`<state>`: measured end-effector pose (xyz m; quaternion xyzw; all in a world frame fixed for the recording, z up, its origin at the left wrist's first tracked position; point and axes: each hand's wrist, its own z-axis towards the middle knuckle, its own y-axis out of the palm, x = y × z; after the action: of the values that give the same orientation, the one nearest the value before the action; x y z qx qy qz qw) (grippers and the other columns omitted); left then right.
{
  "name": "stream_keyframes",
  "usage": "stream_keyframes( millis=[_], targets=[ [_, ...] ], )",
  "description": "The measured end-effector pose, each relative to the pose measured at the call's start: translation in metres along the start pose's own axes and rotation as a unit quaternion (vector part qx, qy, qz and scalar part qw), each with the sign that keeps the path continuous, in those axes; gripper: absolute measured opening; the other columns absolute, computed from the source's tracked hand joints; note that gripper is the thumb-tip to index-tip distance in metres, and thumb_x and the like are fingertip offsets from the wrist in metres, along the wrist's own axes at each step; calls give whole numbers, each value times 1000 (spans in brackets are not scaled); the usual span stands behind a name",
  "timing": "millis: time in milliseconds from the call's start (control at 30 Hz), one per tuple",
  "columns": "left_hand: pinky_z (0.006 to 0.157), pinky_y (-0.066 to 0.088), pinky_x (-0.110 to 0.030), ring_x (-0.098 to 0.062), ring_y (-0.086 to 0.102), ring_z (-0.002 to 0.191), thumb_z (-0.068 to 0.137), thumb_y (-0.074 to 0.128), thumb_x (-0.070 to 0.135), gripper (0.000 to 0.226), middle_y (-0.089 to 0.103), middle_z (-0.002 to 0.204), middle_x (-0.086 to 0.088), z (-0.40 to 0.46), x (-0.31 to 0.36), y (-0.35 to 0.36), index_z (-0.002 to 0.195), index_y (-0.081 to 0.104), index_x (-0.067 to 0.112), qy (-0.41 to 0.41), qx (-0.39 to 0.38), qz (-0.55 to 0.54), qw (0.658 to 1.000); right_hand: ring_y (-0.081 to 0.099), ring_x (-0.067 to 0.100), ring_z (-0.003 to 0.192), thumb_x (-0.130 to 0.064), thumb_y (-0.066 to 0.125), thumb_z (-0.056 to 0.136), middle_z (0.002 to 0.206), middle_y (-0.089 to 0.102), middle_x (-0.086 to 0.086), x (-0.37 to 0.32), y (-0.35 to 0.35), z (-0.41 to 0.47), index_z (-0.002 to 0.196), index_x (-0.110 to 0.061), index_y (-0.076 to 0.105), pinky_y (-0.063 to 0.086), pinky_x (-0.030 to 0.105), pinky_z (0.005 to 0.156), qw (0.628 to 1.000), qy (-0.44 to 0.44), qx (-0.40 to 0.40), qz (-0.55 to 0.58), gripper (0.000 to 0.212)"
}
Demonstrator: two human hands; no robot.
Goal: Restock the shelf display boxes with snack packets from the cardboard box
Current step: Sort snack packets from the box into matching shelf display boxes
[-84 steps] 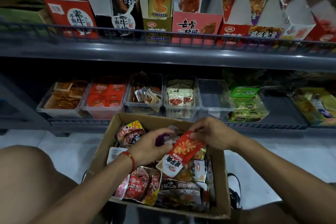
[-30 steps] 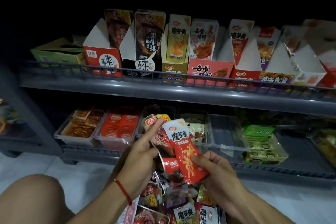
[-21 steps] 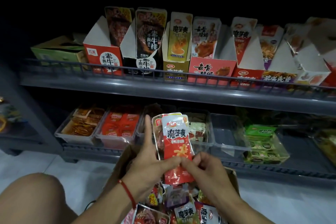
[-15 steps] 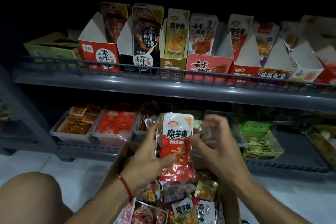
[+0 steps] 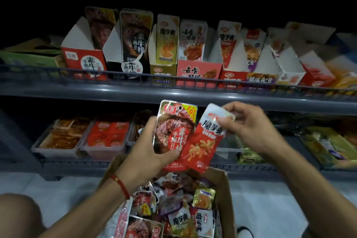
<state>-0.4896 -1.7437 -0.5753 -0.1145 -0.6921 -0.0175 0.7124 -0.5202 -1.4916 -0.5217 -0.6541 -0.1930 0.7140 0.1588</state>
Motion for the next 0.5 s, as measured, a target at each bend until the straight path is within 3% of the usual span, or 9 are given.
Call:
stream_keyframes(
  millis=[100, 233, 333, 500],
  targets=[
    [77, 61, -23, -2, 70, 101, 82, 83, 4, 62, 71, 108, 17, 19, 31, 4, 120, 51, 41, 50, 21, 16, 998, 75, 11, 83, -16, 69, 93, 96, 76, -2, -29, -50, 5, 100, -16, 67, 58, 21, 64, 998, -45, 33, -20, 8],
    [63, 57, -14, 7, 70, 83, 81, 78, -4, 63, 69, 98, 11, 43, 75, 11, 113, 47, 41, 82, 29, 9, 996, 72, 4, 87, -24, 67, 97, 101, 71, -6, -69, -114, 33, 104, -31, 65, 58, 22, 70, 966, -159, 184, -85, 10],
    [61, 58, -17, 5, 71, 84, 81, 78, -5, 67, 68, 104, 9, 54, 97, 15, 114, 45, 43, 95, 33, -6, 995, 70, 5, 90, -30, 64, 99, 105, 69, -6, -88, -142, 76, 105, -38, 63, 59, 27, 70, 938, -180, 271, -121, 10],
    [59, 55, -12, 9, 69, 84, 82, 79, -1, 62, 68, 103, 11, 62, 108, 20, 109, 46, 44, 104, 58, -3, 993, 62, 8, 97, -25, 56, 102, 113, 66, 2, -99, -149, 151, 124, -17, 64, 44, 17, 72, 919, -181, 279, -213, 25]
  ],
)
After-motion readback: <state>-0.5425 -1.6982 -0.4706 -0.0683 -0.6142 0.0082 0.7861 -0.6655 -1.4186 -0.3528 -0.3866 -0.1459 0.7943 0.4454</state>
